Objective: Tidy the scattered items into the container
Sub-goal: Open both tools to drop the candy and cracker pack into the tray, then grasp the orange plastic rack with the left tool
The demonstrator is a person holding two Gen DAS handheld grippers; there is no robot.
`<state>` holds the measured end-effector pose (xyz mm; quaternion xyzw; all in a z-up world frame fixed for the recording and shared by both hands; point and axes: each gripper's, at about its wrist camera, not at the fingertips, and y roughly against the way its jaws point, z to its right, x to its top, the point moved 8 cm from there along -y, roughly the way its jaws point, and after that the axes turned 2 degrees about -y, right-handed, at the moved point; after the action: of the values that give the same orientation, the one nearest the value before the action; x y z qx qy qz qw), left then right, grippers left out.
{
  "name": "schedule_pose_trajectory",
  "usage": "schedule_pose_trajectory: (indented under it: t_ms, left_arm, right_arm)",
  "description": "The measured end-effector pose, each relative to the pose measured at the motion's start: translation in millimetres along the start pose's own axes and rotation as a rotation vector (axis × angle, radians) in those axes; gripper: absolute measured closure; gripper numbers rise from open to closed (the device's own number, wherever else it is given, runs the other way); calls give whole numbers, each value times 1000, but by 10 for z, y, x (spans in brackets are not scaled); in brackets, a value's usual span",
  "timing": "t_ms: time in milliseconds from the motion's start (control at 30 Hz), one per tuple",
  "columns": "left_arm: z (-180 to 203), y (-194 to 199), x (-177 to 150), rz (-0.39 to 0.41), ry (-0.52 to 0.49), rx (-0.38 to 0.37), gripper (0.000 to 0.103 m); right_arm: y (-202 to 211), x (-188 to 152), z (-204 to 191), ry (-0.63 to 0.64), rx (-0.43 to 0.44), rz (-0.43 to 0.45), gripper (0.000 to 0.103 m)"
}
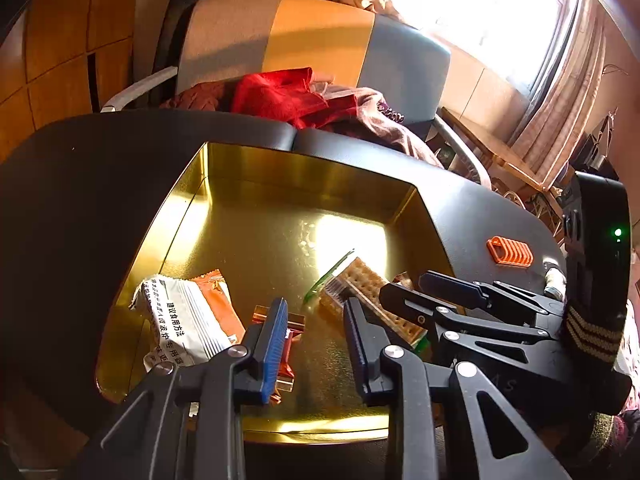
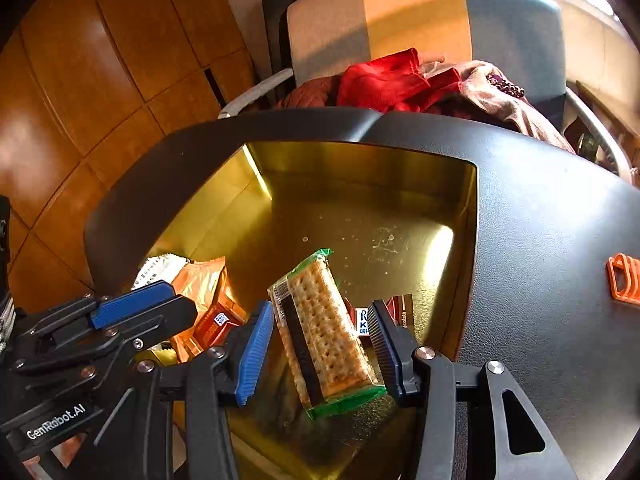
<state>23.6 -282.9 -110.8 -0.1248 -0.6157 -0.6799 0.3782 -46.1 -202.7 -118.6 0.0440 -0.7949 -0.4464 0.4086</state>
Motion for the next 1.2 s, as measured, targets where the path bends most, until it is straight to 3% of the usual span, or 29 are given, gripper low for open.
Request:
schedule_pose_trajectory:
  t_ms: [167,300,500,867,1100,1200]
  left_arm:
    - [186,101,90,20,-39,-30,73]
    - [544,112,133,16,-116,-83,69]
    - [1242,-16,96,-29,-263,-152,67]
    - [2583,-460,73,-117,-477,-251,65]
    - [3276,-1043,269,-165,-606,-245,65]
    - [3549,-1288,325,-181,-660,-281,64]
  right_arm:
    - [304,54,159,-55,-20,94,29]
    - [669,64,450,-113,-79,166,12]
    - [1194,-119,1168,-261,-145,230,13]
    - [2066,-1065,2759,-646,-290,288,19]
    - [2477,-1391,3197,-692,-374,347,17]
    - [2543,-1441,3342,-699,-380,350,15]
